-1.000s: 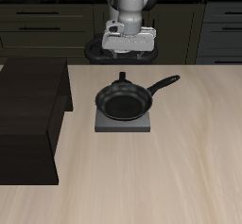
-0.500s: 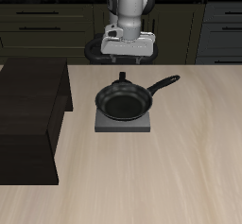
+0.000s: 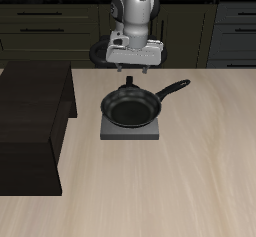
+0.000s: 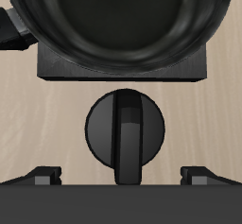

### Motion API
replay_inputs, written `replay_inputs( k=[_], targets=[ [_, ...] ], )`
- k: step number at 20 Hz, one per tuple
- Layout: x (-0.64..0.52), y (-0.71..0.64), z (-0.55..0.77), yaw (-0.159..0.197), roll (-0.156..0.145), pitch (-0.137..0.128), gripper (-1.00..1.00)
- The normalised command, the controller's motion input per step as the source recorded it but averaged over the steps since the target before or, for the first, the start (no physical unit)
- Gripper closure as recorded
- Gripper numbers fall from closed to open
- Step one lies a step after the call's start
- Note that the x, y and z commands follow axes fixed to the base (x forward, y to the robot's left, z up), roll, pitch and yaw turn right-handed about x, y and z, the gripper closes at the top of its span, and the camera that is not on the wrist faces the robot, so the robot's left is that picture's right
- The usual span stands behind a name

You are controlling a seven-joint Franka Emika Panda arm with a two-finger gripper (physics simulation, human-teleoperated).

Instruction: Place the frypan on the flat stove and turn on the stove

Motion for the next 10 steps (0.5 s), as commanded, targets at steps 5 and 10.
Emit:
replay_inputs(
  k=[5,10],
  targets=[
    [-0.06,-0.02,-0.15,-0.024,-0.004,0.01,-1.0],
    [-0.17,0.07,-0.1,0.003,0.033,-0.035,-1.0]
  ],
)
